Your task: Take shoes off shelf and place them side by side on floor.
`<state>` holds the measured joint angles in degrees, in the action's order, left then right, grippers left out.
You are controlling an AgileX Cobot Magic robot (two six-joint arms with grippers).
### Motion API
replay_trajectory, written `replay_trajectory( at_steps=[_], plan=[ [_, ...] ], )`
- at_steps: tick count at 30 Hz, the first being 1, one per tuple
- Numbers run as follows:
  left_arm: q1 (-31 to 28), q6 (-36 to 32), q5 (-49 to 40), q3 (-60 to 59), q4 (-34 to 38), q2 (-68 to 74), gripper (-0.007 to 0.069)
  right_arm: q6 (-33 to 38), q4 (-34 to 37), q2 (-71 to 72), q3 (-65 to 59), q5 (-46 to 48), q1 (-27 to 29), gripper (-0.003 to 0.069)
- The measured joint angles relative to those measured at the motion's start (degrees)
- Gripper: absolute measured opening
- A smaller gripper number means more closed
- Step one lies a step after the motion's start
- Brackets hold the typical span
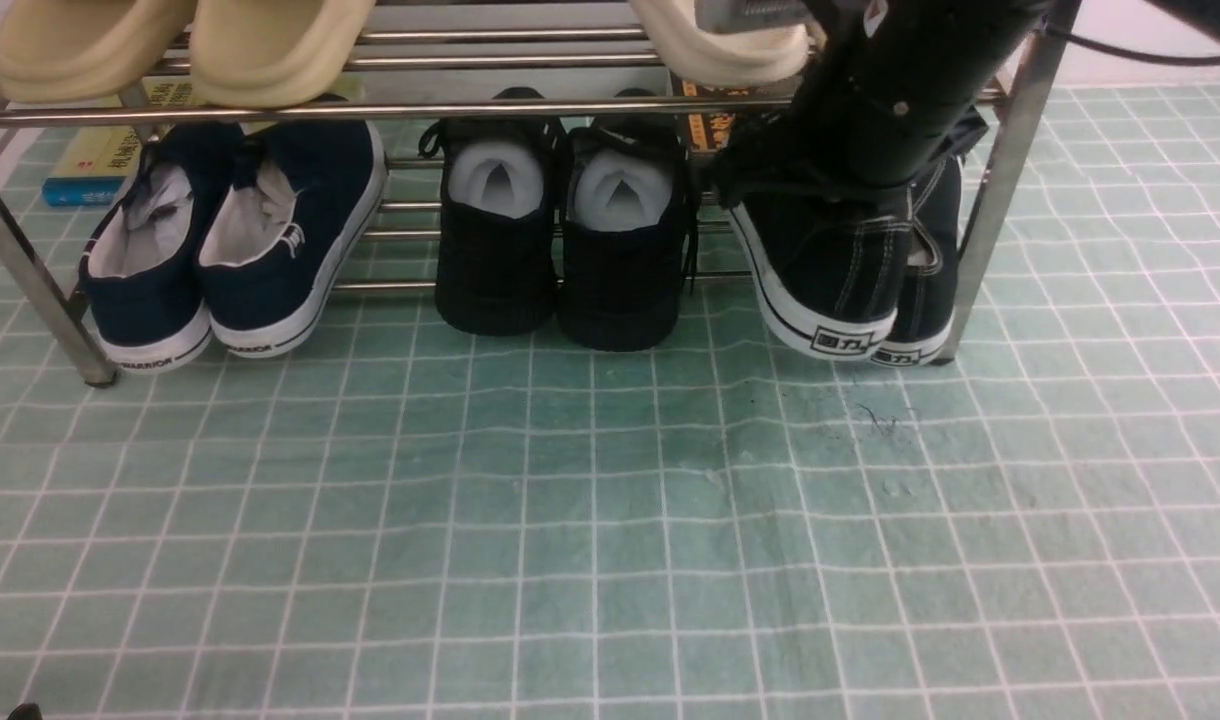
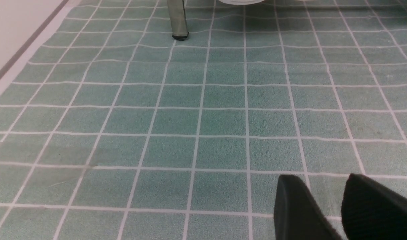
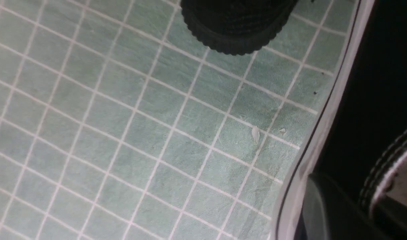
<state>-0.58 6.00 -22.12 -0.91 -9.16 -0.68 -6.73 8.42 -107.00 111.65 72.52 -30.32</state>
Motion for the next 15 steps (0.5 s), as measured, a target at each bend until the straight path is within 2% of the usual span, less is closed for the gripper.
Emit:
replay_trajectory(
  at_steps=[7, 15],
  plan=[
    [0.0, 0.0, 0.0, 0.0, 0.0, 0.0, 0.0242, -5.5, -0.5, 4.6, -3.2, 0.0, -5.0, 0.0011],
    [0.0, 0.0, 0.0, 0.0, 0.0, 0.0, 0.0242, -12.1, -1.7, 13.3, -18.1, 0.0, -10.6, 0.0011]
  ],
)
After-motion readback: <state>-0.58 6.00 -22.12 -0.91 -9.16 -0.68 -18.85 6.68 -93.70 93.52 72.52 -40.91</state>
